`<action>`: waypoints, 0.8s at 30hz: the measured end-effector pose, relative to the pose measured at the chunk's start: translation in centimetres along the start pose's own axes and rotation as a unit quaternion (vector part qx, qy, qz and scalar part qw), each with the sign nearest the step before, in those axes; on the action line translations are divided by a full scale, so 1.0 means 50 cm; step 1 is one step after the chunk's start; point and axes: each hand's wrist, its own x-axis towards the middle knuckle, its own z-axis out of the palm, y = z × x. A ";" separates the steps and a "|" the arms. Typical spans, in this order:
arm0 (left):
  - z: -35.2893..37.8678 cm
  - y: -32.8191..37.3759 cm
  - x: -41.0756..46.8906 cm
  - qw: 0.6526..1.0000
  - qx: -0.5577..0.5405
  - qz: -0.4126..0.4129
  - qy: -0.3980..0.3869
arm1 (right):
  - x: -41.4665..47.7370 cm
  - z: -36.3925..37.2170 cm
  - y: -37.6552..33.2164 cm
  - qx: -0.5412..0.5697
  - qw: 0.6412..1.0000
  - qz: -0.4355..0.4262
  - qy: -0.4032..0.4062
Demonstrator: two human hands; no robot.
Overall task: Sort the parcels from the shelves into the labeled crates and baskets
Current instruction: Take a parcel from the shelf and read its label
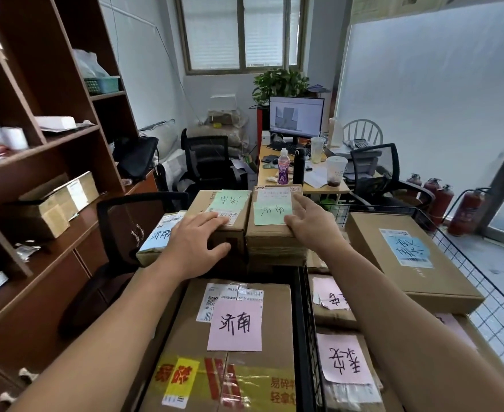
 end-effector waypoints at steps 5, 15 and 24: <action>0.000 0.005 -0.005 1.000 -0.019 0.000 -0.003 | -0.018 -0.004 0.035 0.165 0.983 0.077 0.013; -0.005 0.005 -0.012 1.000 -0.011 -0.001 -0.009 | -0.035 0.027 0.017 0.095 0.995 0.037 0.008; -0.001 0.002 -0.014 1.000 -0.010 0.000 -0.004 | -0.045 0.034 0.016 0.019 0.998 0.009 0.052</action>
